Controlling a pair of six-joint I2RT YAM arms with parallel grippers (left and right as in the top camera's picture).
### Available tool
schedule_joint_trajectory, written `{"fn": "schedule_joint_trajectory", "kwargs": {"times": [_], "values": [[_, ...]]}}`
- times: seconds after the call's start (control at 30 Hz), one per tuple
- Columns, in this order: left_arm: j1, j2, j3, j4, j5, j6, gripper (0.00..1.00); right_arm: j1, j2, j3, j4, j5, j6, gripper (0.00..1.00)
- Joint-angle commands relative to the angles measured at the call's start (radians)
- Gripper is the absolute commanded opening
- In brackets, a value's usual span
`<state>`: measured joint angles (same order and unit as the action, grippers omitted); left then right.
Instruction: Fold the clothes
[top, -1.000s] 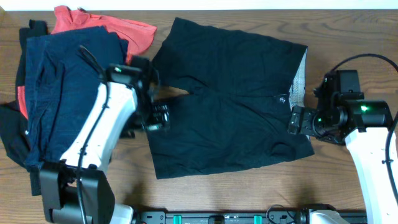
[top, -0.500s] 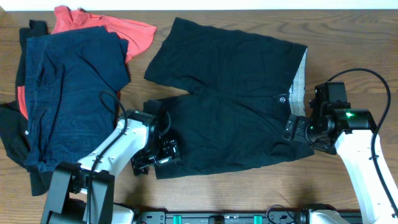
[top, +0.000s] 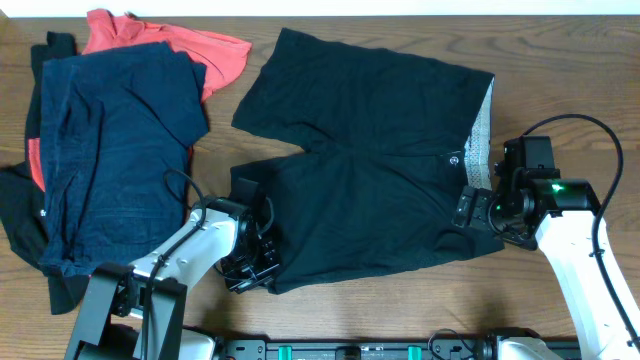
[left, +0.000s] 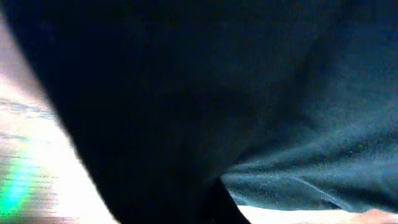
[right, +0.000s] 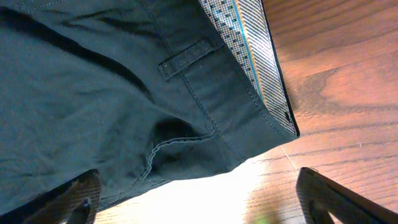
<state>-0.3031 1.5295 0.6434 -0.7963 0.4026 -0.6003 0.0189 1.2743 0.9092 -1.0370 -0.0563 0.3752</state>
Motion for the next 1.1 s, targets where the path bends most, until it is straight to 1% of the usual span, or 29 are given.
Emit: {"fn": "schedule_joint_trajectory", "kwargs": {"times": [0.0,0.13,0.23,0.3,0.4,0.6,0.73,0.9,1.07], "values": [[-0.002,0.006,-0.014,0.006,-0.001,0.020,0.06,-0.003,0.002,-0.005,-0.011,-0.002,0.014,0.91],[-0.001,0.003,0.026,0.002,-0.001,0.063,0.06,-0.003,0.002,-0.011,-0.018,0.042,0.015,0.87],[0.000,-0.007,0.058,0.004,-0.015,0.073,0.06,-0.003,0.002,-0.039,-0.012,0.100,0.051,0.85],[0.000,-0.012,0.079,0.011,-0.056,0.073,0.06,-0.003,0.002,-0.071,-0.002,0.097,0.082,0.82],[0.011,-0.013,0.103,0.017,-0.114,0.078,0.06,-0.003,0.002,-0.116,-0.002,0.097,0.137,0.80],[0.064,-0.013,0.114,0.017,-0.127,0.110,0.06,-0.003,0.002,-0.161,0.001,0.099,0.156,0.79],[0.103,-0.013,0.114,0.017,-0.127,0.137,0.06,-0.003,0.002,-0.201,0.063,0.106,0.156,0.75],[0.131,-0.013,0.114,0.018,-0.127,0.150,0.06,-0.003,0.002,-0.270,0.190,0.103,0.156,0.75],[0.133,-0.013,0.114,0.018,-0.127,0.155,0.06,-0.003,0.002,-0.315,0.249,0.086,0.156,0.74]]}}
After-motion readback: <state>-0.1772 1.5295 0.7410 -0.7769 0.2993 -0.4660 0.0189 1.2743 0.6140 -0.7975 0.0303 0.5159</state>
